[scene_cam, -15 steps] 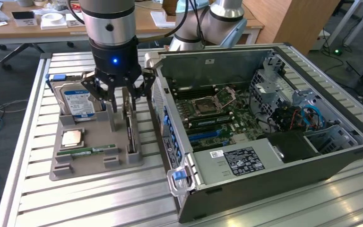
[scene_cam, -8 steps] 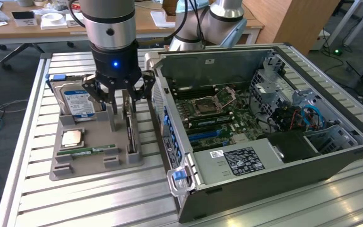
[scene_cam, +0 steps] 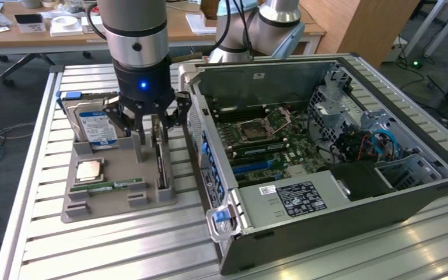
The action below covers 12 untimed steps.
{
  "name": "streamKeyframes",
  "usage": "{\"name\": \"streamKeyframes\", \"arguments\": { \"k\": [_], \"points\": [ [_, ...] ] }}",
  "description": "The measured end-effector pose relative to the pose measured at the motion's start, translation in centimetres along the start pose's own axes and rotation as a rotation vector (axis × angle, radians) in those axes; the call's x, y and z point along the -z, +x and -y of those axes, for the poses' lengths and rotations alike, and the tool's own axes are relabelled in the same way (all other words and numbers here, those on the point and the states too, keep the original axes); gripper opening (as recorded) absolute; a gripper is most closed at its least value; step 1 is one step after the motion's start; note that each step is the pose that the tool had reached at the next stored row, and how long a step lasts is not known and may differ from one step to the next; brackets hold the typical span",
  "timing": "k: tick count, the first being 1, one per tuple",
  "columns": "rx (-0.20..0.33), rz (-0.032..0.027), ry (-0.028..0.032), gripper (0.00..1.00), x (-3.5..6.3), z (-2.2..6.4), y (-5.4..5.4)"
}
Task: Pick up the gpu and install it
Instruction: 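Pick up the gpu and move the gpu toward the slot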
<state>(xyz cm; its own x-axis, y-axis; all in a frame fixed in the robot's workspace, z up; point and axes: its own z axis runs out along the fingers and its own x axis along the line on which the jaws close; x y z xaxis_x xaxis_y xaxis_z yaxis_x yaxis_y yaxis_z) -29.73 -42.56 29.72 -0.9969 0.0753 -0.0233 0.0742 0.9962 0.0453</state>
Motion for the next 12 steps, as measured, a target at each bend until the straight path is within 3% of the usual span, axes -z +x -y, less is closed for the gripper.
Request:
{"name": "streamKeyframes", "arguments": {
  "k": [12],
  "points": [
    [0.000,0.0001,-0.0001,0.47,-0.24,0.01,0.00]
  ]
}}
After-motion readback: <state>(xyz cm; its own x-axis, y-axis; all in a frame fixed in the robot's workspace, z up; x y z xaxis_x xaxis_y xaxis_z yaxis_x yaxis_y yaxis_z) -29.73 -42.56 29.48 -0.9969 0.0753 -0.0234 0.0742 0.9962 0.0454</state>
